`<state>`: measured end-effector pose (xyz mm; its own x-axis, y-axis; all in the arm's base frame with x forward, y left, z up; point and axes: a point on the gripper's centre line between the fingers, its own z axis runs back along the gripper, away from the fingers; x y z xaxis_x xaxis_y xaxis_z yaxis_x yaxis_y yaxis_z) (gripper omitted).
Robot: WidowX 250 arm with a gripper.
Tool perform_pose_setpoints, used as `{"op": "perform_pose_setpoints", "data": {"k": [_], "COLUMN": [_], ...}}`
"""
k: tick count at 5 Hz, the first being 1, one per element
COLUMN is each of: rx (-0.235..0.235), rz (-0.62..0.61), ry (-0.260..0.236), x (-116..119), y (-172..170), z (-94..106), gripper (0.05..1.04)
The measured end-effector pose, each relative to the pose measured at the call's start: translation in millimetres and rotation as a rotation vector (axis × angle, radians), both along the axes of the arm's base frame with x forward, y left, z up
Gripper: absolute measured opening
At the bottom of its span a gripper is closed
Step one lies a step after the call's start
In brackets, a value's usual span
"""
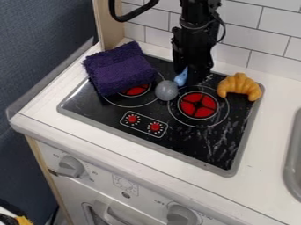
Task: Take the blue spoon and put in between the burners
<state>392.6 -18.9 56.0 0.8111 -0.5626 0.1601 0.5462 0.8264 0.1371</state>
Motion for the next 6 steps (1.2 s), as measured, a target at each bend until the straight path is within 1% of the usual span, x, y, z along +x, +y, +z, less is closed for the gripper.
{"op": "perform_pose_setpoints", "data": {"k": [1, 2, 3, 4, 5, 6], "rx": [-0.02, -0.038, -0.048, -0.064, -0.075, -0.074], "rz": [0.005, -0.004, -0.002, -0.001, 0.003, 0.001], "ry": [-0.001, -0.031, -0.089, -0.124, -0.155, -0.157], "x": [0.0, 1.3, 1.5, -1.1, -5.9, -5.9], "y": [2.0, -0.9, -1.8, -3.9, -4.9, -5.3], "z": [-0.1, 10.1, 34.1, 46.9, 55.4, 56.0], "gripper": [1.005, 1.004, 1.001, 1.001, 1.001, 1.001]}}
